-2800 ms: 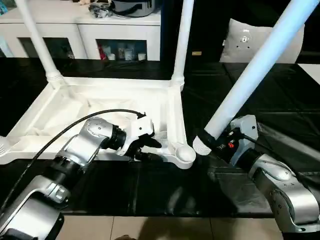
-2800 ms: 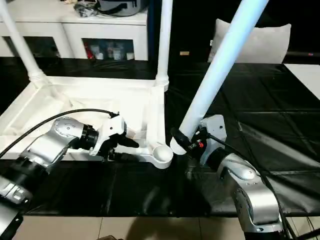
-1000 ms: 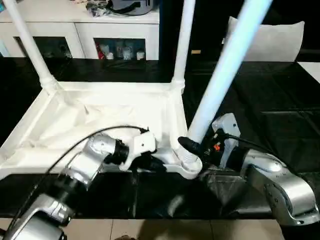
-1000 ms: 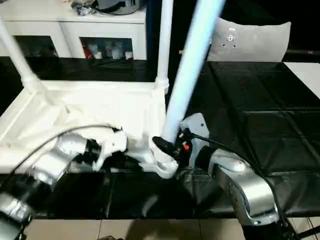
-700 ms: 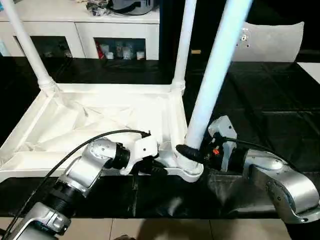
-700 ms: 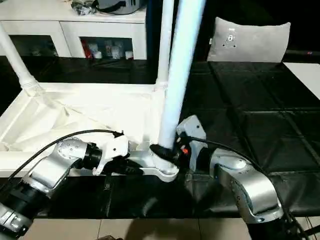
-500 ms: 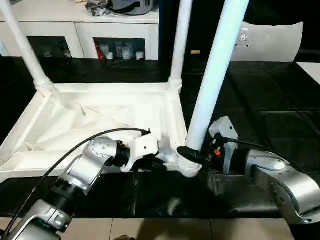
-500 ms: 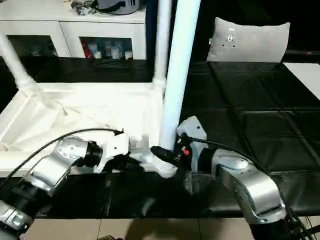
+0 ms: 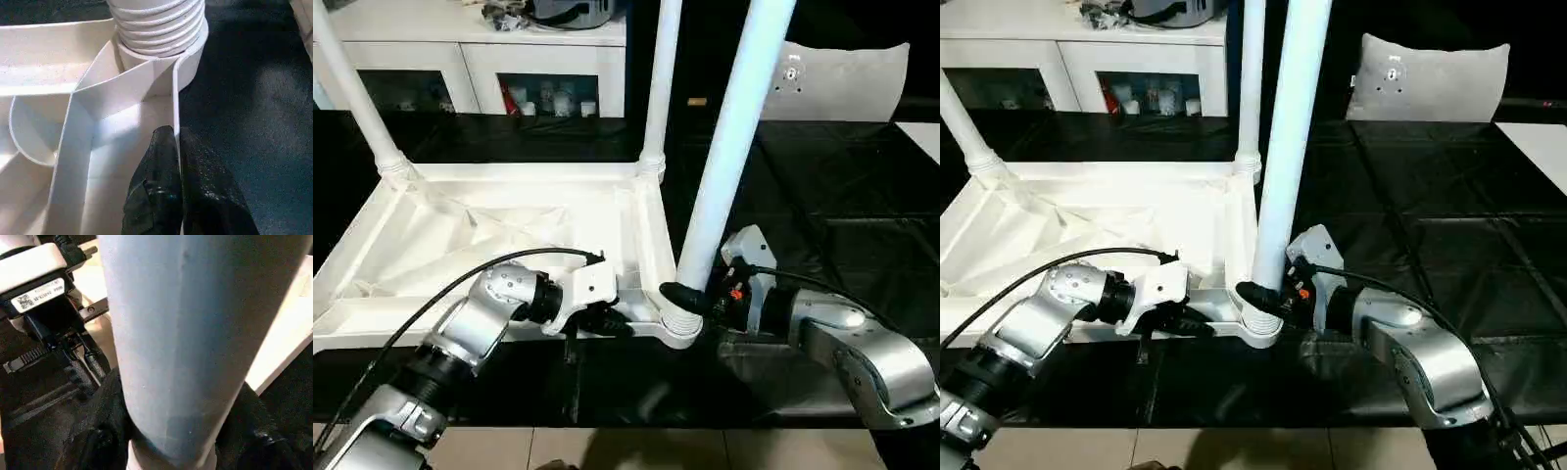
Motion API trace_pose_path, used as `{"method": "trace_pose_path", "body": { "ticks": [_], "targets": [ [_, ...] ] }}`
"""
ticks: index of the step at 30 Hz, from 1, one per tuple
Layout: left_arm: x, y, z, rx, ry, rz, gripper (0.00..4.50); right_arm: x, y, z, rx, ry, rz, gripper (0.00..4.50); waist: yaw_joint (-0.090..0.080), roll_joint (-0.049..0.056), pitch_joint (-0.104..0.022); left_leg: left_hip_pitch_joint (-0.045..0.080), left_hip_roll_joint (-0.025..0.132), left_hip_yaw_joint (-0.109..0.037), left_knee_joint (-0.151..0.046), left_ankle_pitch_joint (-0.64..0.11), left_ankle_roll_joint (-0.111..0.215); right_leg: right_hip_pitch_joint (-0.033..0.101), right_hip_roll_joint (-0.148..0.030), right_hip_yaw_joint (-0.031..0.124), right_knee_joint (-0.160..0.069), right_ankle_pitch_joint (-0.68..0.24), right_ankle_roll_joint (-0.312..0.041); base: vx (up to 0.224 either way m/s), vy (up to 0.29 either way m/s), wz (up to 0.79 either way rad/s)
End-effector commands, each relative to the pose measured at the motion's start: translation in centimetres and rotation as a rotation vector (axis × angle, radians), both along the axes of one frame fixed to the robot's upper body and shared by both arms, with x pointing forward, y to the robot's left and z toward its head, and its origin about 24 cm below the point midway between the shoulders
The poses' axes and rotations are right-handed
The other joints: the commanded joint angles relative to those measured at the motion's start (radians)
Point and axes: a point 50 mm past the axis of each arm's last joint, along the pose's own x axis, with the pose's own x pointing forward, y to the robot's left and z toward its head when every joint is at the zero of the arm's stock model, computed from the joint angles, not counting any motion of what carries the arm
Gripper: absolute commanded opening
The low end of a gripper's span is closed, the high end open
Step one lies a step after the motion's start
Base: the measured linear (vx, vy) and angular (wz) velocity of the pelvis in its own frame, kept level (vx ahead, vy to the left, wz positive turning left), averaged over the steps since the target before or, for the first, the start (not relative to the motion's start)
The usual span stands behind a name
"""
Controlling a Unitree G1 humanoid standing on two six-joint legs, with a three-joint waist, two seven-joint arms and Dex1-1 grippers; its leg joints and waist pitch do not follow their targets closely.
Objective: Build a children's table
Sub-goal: Insert table leg to table base
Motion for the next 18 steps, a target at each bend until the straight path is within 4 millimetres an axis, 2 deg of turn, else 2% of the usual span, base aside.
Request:
{"method": "trace_pose_path", "body": {
  "ticks": [1,4,10,16,17,18],
  "targets": [
    [1.0,-0.05,1.32,0.01,-0.084,0.005,0.0,-0.18,-0.25,-0.97,-0.035,0.051,0.01,1.88,0.005,-0.004,-0.059,0.035,0.07,-0.023,-0.07,-0.159,0.029,0.022,-0.076,0.038,-0.068,0.052,-0.261,0.0,0.0,0.0],
    [1.2,-0.12,1.45,0.017,-0.097,-0.004,0.0,-0.5,-0.2,-1.32,-0.042,0.08,0.042,1.88,0.007,-0.003,-0.059,0.036,0.071,-0.022,-0.071,-0.177,0.019,0.021,-0.076,0.039,-0.07,0.021,-0.257,0.0,0.0,0.0],
    [1.28,-0.51,1.64,0.006,-0.104,-0.025,0.0,0.04,-0.19,-1.42,-0.01,0.076,0.01,1.88,0.009,-0.002,-0.061,0.036,0.071,-0.022,-0.071,-0.173,0.016,0.02,-0.077,0.038,-0.068,0.039,-0.264,0.0,0.0,0.0],
    [1.48,-0.43,1.6,-0.019,-0.093,-0.003,0.0,0.12,-0.8,-1.6,0.118,0.103,-0.067,1.88,0.01,0.0,-0.059,0.037,0.072,-0.023,-0.075,-0.212,0.0,0.017,-0.078,0.039,-0.073,-0.012,-0.261,0.0,0.0,0.0],
    [1.52,-0.37,1.6,-0.026,-0.089,0.006,0.0,-0.01,-0.93,-1.71,0.151,0.112,-0.088,1.88,0.01,0.006,-0.06,0.037,0.071,-0.024,-0.075,-0.213,-0.003,0.018,-0.077,0.039,-0.071,-0.011,-0.26,0.0,0.0,0.0],
    [1.54,-0.33,1.6,-0.033,-0.087,0.013,0.0,-0.15,-1.01,-1.82,0.175,0.118,-0.102,1.88,0.01,0.004,-0.06,0.038,0.072,-0.023,-0.076,-0.216,-0.004,0.016,-0.076,0.039,-0.073,-0.008,-0.259,0.0,0.0,0.0]
  ]
}}
